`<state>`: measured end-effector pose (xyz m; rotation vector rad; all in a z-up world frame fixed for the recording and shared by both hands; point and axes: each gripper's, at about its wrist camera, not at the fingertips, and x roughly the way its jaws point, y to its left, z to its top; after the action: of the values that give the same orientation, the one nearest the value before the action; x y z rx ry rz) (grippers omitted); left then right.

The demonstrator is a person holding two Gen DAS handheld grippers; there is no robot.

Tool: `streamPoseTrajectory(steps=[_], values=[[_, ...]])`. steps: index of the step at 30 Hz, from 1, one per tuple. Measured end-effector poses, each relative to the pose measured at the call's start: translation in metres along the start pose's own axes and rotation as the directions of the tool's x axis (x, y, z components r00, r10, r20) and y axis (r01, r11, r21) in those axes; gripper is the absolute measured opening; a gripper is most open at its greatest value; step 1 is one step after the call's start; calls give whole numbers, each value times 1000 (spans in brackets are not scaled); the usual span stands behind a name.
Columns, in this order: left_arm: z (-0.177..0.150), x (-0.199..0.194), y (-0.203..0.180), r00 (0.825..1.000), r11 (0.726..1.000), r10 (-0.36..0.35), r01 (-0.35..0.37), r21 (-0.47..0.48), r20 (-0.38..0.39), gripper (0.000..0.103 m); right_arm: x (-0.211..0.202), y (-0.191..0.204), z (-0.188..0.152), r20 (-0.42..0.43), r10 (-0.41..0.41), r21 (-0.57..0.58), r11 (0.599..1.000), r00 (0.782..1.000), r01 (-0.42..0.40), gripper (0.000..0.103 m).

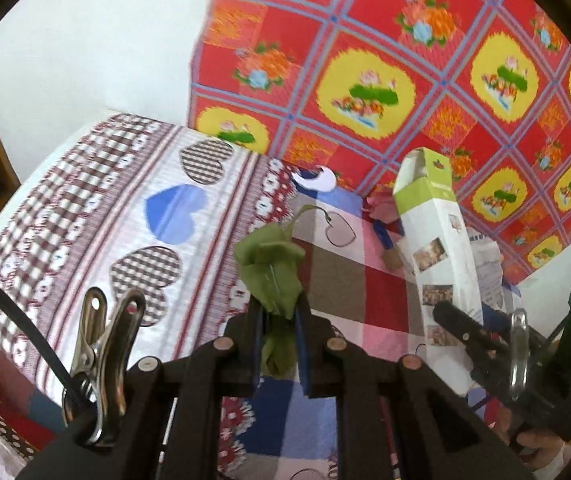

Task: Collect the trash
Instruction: 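Carry the green cloth and selfie stick box with both grippers over the red bucket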

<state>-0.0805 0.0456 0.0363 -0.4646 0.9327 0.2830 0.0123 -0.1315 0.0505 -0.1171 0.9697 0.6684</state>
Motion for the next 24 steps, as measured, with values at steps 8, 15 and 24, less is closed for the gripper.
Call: streamPoseTrajectory(steps=[8, 15, 24], values=[[5, -44, 44, 998, 999, 38, -37, -32, 51, 14, 5, 69, 1, -20, 95, -61, 994, 995, -96, 54], [5, -81, 94, 994, 995, 70, -63, -78, 89, 14, 13, 136, -5, -50, 170, -129, 976, 984, -175, 54], [2, -122, 158, 987, 989, 102, -86, -124, 125, 14, 21, 212, -14, -90, 234, -181, 952, 968, -247, 54]])
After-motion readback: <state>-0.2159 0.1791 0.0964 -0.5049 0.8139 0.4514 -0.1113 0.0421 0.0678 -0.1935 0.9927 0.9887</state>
